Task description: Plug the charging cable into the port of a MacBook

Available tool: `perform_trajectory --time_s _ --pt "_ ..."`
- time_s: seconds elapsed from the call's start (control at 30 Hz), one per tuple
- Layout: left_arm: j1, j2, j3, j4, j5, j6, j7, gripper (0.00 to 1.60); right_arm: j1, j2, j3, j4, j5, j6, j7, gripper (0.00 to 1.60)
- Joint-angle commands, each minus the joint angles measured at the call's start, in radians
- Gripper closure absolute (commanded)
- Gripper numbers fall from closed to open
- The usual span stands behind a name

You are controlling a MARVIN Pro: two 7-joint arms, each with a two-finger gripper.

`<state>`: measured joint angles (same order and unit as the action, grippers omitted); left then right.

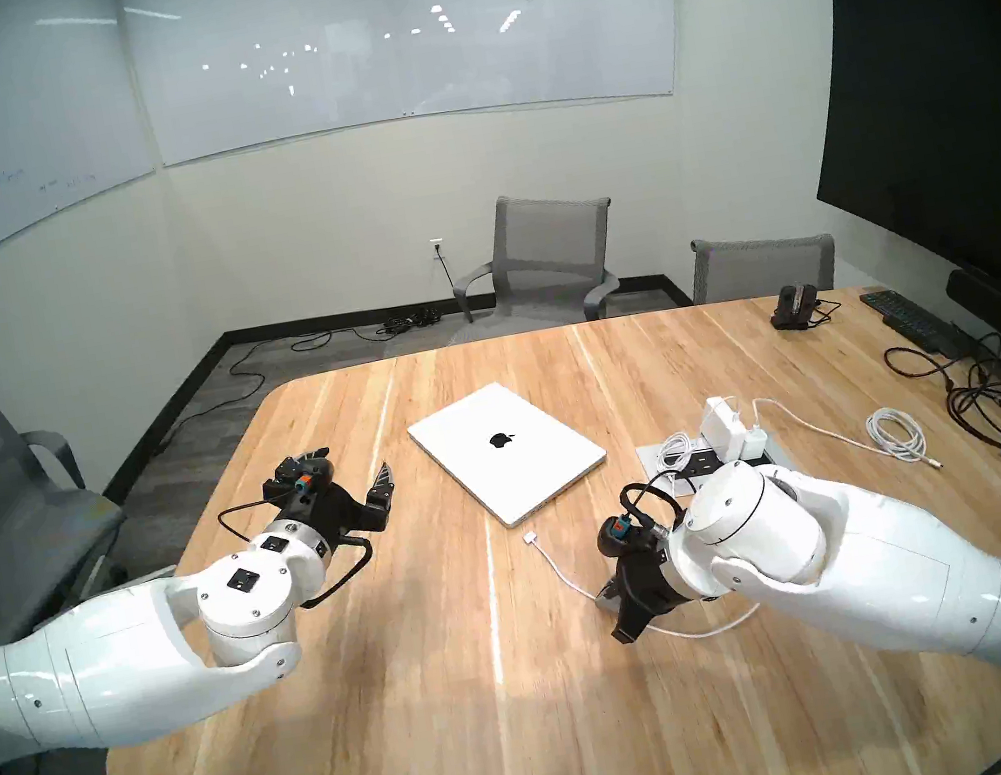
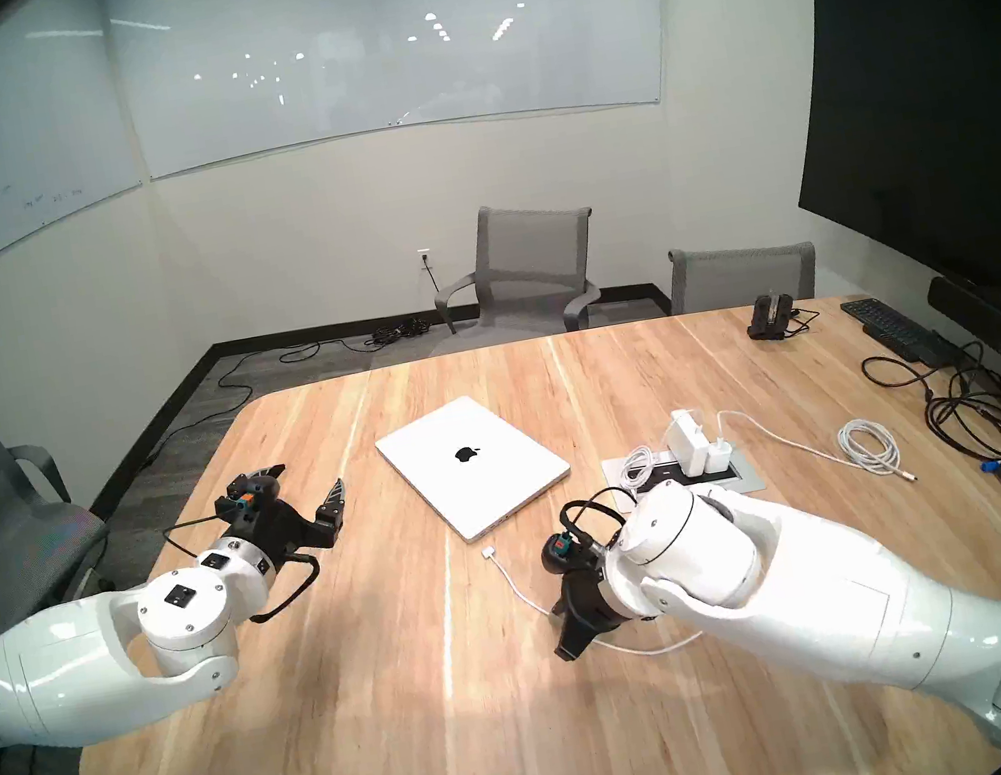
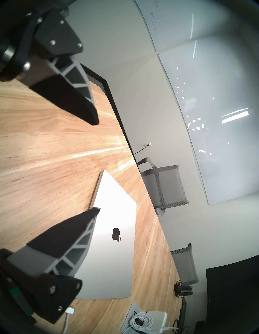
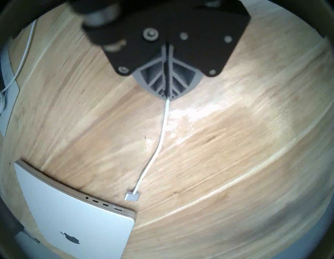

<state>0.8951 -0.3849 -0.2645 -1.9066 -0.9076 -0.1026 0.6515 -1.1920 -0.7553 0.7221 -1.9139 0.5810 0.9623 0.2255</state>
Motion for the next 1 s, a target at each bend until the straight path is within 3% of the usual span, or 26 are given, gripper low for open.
perform_trajectory --time_s 0.0,0.03,0.17,0.43,0.5,0.77,0.97 --pt "-0.014 -0.001 -0.013 -0.002 -0.002 -0.004 -0.001 0.00 0.047 0.000 -0.020 -0.002 0.029 -0.002 -0.023 1.56" --pt "-0.014 -0.001 -0.013 -0.002 -0.002 -0.004 -0.001 0.00 0.049 0.001 -0.023 -0.001 0.032 -0.002 -0.025 1.38" --pt "-0.014 -0.001 -0.013 -0.002 -0.002 -0.004 -0.001 0.00 0.061 0.005 -0.037 -0.002 0.047 -0.002 -0.039 1.09" --pt "-0.014 -0.001 -0.013 -0.002 -0.002 -0.004 -0.001 0.00 0.076 0.015 -0.057 -0.007 0.077 -0.002 -0.064 0.77" --pt "-0.014 -0.001 -0.013 -0.002 -0.002 -0.004 -0.001 0.00 0.079 0.020 -0.060 -0.014 0.084 -0.002 -0.069 0.50" --pt "-0.014 -0.001 -0.013 -0.002 -0.002 -0.004 -0.001 0.00 0.094 0.046 -0.070 -0.044 0.106 -0.002 -0.086 0.45" --pt "-0.014 -0.001 -0.013 -0.002 -0.002 -0.004 -0.001 0.00 0.110 0.063 -0.077 -0.071 0.127 -0.002 -0.094 0.52"
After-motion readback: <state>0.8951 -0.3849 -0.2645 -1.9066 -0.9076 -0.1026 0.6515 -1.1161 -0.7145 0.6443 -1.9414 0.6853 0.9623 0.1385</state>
